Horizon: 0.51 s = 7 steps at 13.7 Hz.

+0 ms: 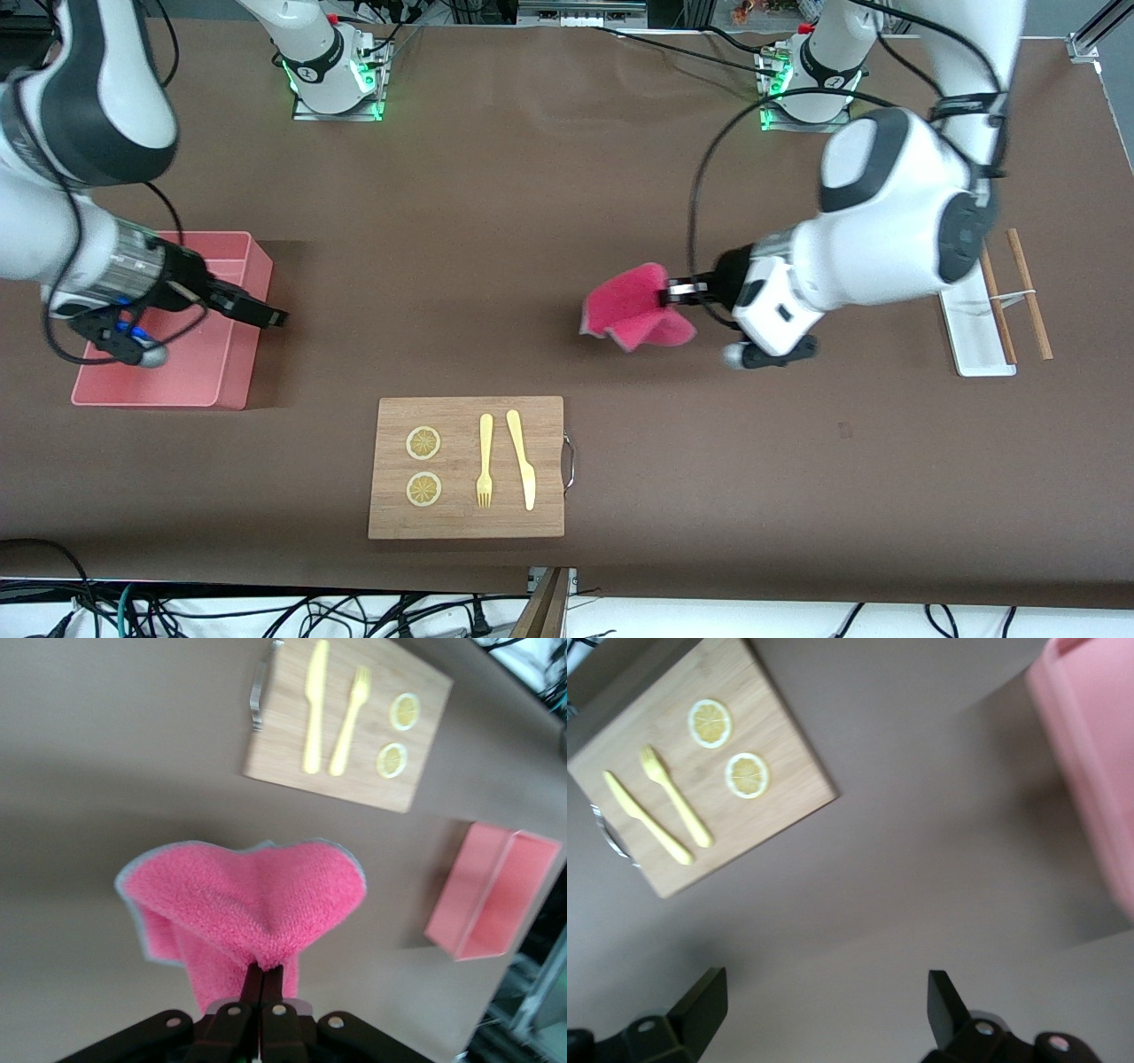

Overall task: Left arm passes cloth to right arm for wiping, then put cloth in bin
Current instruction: 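Carry the cloth with the left gripper while the right gripper approaches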

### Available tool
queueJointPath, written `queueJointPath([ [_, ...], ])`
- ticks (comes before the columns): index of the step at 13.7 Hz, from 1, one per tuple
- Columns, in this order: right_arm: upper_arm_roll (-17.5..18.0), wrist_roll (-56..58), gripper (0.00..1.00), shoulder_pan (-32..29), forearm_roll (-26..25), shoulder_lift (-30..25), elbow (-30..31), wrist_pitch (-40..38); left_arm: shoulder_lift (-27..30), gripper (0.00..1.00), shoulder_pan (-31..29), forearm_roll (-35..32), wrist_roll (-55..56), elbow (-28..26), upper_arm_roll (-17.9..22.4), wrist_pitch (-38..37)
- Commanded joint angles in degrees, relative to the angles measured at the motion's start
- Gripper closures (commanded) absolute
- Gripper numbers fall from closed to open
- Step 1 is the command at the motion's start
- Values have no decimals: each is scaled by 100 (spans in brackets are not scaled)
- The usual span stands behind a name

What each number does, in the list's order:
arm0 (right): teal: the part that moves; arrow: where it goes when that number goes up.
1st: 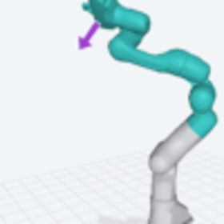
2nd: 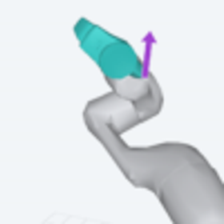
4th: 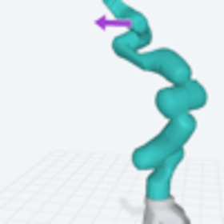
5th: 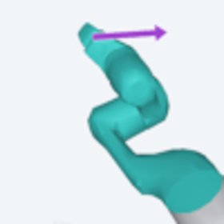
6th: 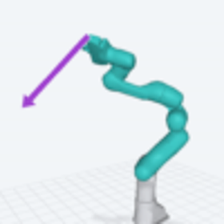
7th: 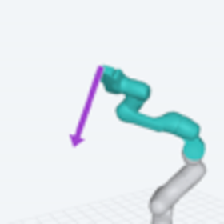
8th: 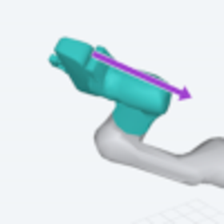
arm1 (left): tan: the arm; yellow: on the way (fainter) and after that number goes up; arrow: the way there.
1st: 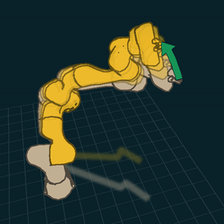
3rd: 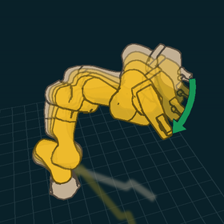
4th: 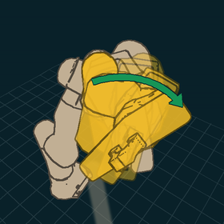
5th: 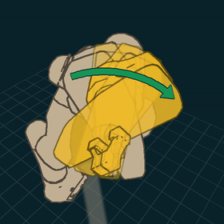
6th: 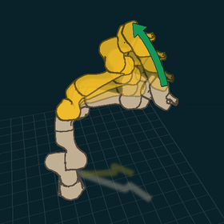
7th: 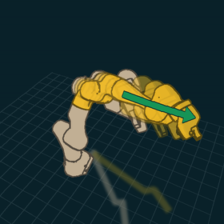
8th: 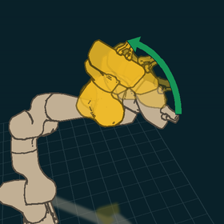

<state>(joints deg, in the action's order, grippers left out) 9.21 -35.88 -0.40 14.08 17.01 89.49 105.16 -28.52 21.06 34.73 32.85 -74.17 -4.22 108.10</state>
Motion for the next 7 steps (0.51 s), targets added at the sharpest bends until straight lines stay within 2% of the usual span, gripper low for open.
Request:
queueJointPath([
  [1,369,-1067,0,-13,358,144,-1,468,-512,100,739,174,1149,489,97,867],
  [4,783,-2140,0,49,411,460,-1,1180,-1162,100,1364,183,2318,1209,97,1685],
  [6,828,-2397,0,110,403,645,-1,1393,-1375,100,1558,323,2778,1422,97,2169],
  [7,828,-2398,0,111,411,733,7,1454,-1384,100,1577,611,2823,1422,97,2380],
])
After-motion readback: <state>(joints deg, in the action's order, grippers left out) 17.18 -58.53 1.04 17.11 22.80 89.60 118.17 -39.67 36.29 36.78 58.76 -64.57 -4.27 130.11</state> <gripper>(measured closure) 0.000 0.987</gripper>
